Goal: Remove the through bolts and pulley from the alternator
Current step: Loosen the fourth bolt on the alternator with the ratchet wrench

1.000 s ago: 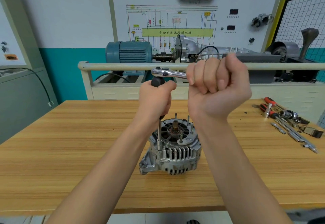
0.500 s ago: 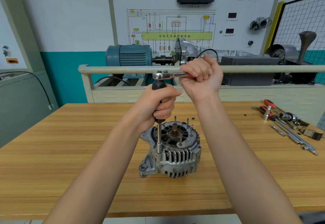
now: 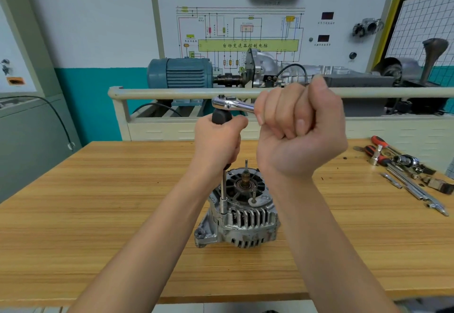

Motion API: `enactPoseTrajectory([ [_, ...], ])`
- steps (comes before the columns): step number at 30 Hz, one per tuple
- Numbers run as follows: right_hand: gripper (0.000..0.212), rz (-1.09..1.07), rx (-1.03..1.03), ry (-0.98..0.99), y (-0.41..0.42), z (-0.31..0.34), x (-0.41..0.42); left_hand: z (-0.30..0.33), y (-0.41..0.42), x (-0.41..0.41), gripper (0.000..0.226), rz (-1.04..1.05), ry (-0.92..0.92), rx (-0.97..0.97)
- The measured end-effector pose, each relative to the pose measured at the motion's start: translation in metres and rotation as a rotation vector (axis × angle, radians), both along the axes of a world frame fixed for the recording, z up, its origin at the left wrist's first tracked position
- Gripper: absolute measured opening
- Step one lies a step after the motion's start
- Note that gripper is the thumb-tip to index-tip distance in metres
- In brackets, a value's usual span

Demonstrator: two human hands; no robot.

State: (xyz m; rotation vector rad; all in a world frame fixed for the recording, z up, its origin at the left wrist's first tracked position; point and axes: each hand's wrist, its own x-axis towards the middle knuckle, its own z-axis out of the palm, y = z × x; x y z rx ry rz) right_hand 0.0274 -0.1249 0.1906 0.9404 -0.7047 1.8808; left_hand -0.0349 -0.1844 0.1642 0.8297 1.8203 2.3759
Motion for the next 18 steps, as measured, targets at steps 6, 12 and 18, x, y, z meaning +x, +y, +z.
enactPoseTrajectory([
  [6,0.052,0.351,-0.132,-0.188,0.037,0.005,-0.011,-0.003,-0.012,-0.003,0.046,-0.176,0.078,-0.011],
  [12,0.048,0.895,-0.381,-0.413,0.059,0.009,-0.049,0.008,-0.017,-0.005,0.033,-0.444,0.087,-0.053],
  [18,0.045,0.907,-0.425,-0.606,0.051,0.018,-0.076,0.008,-0.016,-0.012,0.054,-0.37,-0.001,-0.014],
])
